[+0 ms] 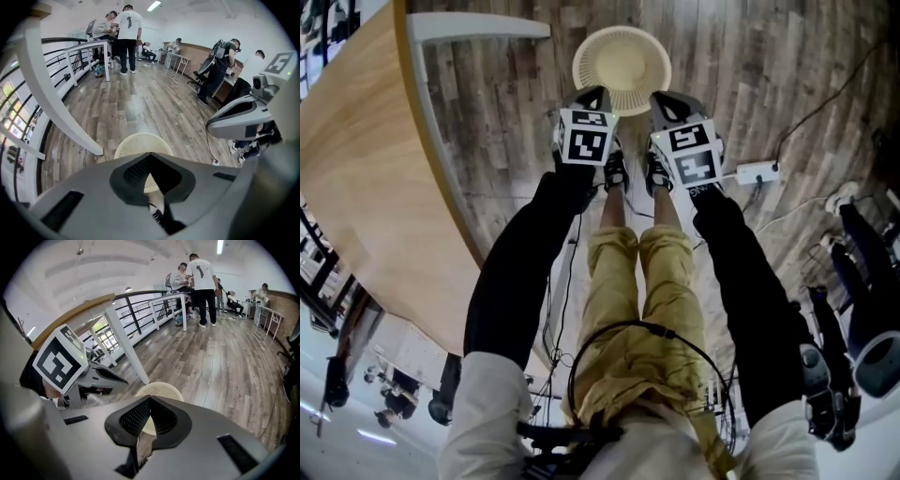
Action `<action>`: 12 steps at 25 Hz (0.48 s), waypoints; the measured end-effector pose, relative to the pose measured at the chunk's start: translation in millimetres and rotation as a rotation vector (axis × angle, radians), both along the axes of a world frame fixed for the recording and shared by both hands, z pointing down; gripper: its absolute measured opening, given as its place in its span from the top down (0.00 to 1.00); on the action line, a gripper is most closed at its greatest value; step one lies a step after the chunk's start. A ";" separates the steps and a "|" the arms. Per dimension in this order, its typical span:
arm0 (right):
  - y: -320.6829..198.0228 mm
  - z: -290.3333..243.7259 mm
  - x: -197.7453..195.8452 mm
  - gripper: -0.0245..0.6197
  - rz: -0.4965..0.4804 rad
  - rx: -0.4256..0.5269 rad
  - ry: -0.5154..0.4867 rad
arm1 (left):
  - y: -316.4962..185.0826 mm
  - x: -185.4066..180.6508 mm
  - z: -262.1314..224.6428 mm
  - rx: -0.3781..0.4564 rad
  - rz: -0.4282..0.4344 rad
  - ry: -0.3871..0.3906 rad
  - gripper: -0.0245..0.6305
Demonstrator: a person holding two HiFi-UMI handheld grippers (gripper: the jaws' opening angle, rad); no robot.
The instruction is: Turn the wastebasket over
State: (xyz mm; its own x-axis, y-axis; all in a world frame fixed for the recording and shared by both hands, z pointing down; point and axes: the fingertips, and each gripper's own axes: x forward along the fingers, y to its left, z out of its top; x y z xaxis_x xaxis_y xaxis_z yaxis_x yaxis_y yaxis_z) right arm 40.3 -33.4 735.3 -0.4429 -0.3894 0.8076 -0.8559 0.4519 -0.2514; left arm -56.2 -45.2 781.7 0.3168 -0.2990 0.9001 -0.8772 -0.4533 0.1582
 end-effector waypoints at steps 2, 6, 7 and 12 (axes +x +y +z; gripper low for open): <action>3.5 -20.1 -0.7 0.93 0.010 0.023 -0.008 | 5.2 5.1 -22.3 -0.002 -0.012 0.037 0.96; 5.1 -76.6 -0.2 0.93 0.029 0.073 -0.034 | 9.7 13.8 -81.8 0.028 0.009 0.085 0.96; 4.3 -92.9 1.4 0.93 0.032 0.087 -0.038 | 8.4 16.3 -99.1 0.041 0.015 0.095 0.96; -1.6 -187.6 2.5 0.93 0.020 0.186 -0.065 | -3.9 28.5 -200.7 0.117 0.027 0.172 0.96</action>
